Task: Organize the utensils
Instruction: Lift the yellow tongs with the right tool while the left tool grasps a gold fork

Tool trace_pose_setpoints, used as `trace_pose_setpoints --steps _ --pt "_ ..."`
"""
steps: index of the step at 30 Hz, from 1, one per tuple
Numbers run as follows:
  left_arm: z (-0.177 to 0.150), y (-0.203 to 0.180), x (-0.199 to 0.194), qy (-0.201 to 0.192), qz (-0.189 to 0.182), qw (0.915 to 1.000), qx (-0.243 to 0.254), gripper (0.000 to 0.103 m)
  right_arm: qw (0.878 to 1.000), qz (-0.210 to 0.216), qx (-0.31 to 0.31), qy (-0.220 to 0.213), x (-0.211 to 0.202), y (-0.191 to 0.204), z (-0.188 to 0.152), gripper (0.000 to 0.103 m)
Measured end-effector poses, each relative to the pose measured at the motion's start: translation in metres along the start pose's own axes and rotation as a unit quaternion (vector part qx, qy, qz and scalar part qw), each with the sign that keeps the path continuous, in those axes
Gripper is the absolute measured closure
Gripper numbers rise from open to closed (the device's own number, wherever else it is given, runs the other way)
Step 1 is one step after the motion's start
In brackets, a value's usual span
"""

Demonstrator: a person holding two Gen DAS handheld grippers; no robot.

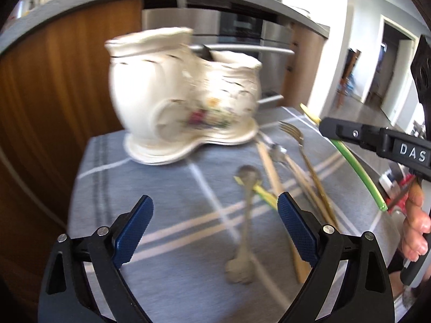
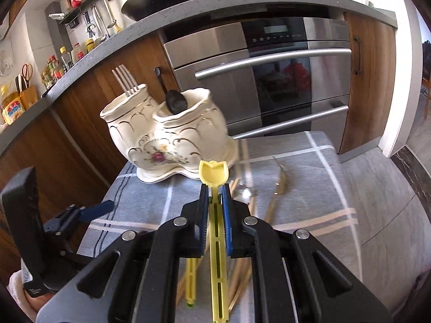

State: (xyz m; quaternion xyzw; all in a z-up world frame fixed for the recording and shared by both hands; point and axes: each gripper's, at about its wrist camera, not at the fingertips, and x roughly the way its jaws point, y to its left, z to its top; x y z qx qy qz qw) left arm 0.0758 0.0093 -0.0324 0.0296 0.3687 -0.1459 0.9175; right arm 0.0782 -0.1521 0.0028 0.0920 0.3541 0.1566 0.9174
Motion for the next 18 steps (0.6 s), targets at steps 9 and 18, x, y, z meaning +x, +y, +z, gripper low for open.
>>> trace_pose_setpoints --steps 9,18 --pt "0.006 -0.011 0.029 0.033 -0.005 0.9994 -0.003 0.032 1.000 -0.005 0.017 -0.016 -0.025 -0.036 0.000 0.093" --pt "0.029 -0.051 0.048 0.037 -0.049 0.9980 0.013 0.037 0.999 -0.012 0.041 -0.025 -0.035 -0.067 -0.001 0.093"
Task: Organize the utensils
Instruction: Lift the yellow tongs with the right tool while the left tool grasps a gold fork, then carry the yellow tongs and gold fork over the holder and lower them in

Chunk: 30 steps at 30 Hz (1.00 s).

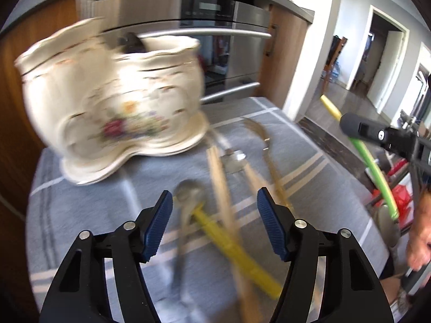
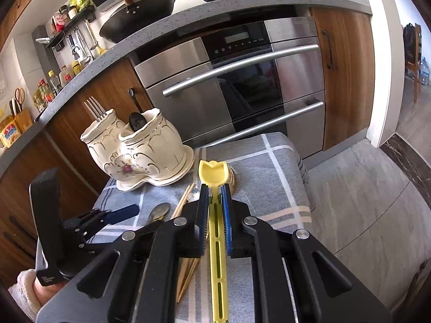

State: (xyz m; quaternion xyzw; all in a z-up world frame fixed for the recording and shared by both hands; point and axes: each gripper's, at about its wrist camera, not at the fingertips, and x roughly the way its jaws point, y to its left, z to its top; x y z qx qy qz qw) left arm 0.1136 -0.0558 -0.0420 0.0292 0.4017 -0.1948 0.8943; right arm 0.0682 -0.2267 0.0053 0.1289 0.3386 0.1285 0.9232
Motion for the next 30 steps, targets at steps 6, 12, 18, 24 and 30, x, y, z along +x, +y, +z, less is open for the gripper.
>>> trace_pose_setpoints --steps 6,12,18,24,30 --pt "0.021 -0.030 0.025 0.013 -0.019 0.9995 0.023 0.041 1.000 -0.008 0.004 -0.012 -0.008 -0.010 0.002 0.093" --pt "0.054 -0.049 0.054 0.041 -0.038 0.9978 0.035 0.049 1.000 -0.014 0.014 -0.016 -0.012 -0.022 0.003 0.093" --pt "0.075 -0.052 0.085 0.085 -0.030 0.9954 0.034 0.072 1.000 -0.021 0.015 -0.017 -0.015 -0.031 0.001 0.093" --pt "0.076 -0.049 0.092 0.097 -0.041 0.9942 0.023 0.096 1.000 -0.020 0.018 -0.014 -0.016 -0.036 0.001 0.093" --pt "0.079 -0.046 0.073 0.062 -0.046 0.9969 0.015 0.097 0.999 -0.021 0.018 -0.021 -0.018 -0.036 0.002 0.093"
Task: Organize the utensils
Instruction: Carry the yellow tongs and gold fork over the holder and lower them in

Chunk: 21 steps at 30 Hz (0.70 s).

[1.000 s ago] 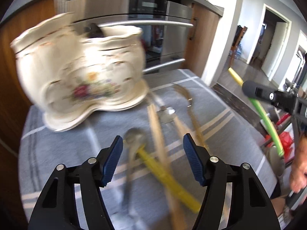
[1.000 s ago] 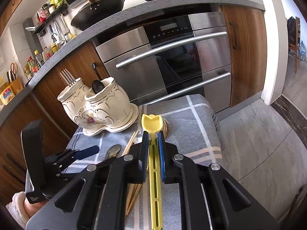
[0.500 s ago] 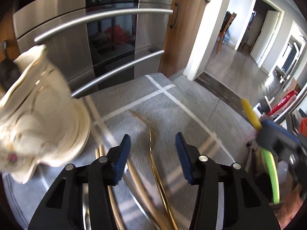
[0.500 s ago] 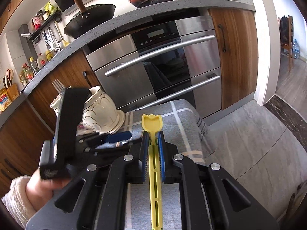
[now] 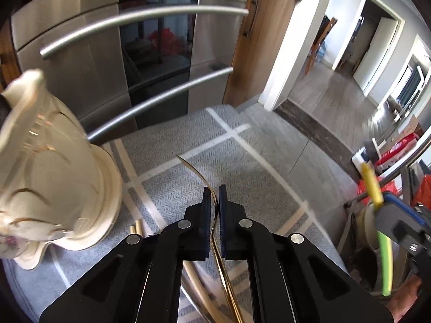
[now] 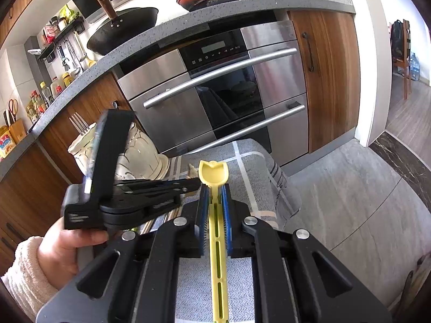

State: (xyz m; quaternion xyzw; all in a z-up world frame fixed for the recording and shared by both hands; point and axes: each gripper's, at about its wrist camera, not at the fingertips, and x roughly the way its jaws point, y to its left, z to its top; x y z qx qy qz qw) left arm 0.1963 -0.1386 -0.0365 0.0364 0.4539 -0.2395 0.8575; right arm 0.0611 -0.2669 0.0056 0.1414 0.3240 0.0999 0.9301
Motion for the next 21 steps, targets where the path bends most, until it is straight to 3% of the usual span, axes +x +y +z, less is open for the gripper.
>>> trace_pose_setpoints --steps 10,21 --pt "-0.011 -0.010 -0.085 -0.083 -0.026 0.9962 0.010 0.098 1.000 -0.006 0.006 -0.014 -0.005 0.010 -0.002 0.093" --pt "-0.048 -0.001 -0.183 -0.171 -0.043 0.9843 0.012 0.100 0.999 0.014 -0.017 -0.047 -0.005 0.049 -0.002 0.093"
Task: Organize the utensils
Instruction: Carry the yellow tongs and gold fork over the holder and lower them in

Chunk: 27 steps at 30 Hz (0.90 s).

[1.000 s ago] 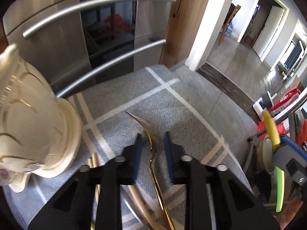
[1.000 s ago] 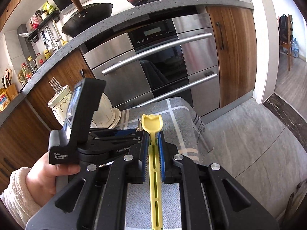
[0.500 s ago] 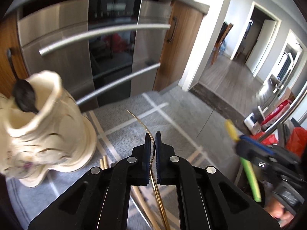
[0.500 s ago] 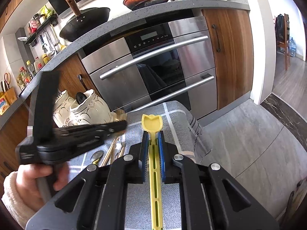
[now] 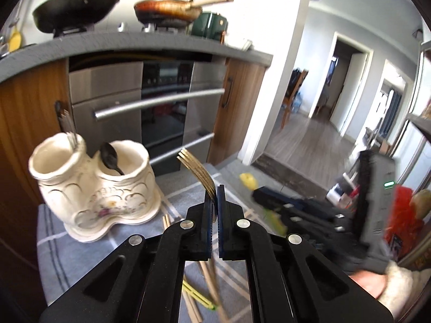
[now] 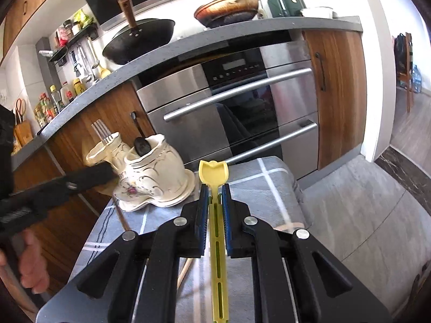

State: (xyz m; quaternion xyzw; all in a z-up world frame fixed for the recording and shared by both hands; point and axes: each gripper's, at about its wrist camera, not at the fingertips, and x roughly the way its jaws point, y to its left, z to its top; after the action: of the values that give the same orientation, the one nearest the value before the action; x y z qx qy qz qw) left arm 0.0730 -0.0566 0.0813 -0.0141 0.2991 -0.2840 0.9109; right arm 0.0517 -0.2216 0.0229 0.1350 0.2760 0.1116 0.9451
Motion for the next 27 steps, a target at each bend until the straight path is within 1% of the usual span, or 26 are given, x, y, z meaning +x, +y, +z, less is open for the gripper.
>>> trace_pose_setpoints --steps 3,6,10,11,15,18,22,25,27 --pt "0.002 0.001 -0.023 -0.025 0.009 0.9996 0.007 0.100 1.000 0.003 -0.007 -0.004 0.005 0.012 -0.001 0.093" --pt "0.006 0.005 -0.044 -0.044 0.004 0.9990 0.001 0.100 1.000 0.009 -0.009 -0.008 0.010 0.020 -0.001 0.093" --pt "0.018 0.012 -0.073 -0.069 0.013 0.9975 0.004 0.100 1.000 0.029 0.005 -0.005 0.020 0.030 0.003 0.093" --pt "0.023 0.014 -0.085 -0.079 0.020 0.9966 0.008 0.100 0.999 0.035 0.008 -0.003 0.022 0.032 0.006 0.093" --pt "0.042 0.028 -0.108 -0.091 0.046 0.9947 0.017 0.100 0.998 0.055 0.014 -0.018 0.029 0.041 0.022 0.093" --pt "0.057 0.043 -0.122 -0.101 0.074 0.9919 0.018 0.100 0.997 0.074 0.020 -0.028 0.041 0.048 0.043 0.093" --pt "0.076 0.060 -0.133 -0.116 0.108 0.9872 0.019 0.100 0.994 0.095 0.024 -0.039 0.060 0.061 0.067 0.093" --pt "0.092 0.069 -0.132 -0.122 0.130 0.9837 0.025 0.100 0.993 0.108 0.027 -0.044 0.076 0.071 0.082 0.093" --pt "0.102 0.074 -0.130 -0.127 0.147 0.9803 0.032 0.100 0.991 0.117 0.027 -0.057 0.085 0.078 0.091 0.093"
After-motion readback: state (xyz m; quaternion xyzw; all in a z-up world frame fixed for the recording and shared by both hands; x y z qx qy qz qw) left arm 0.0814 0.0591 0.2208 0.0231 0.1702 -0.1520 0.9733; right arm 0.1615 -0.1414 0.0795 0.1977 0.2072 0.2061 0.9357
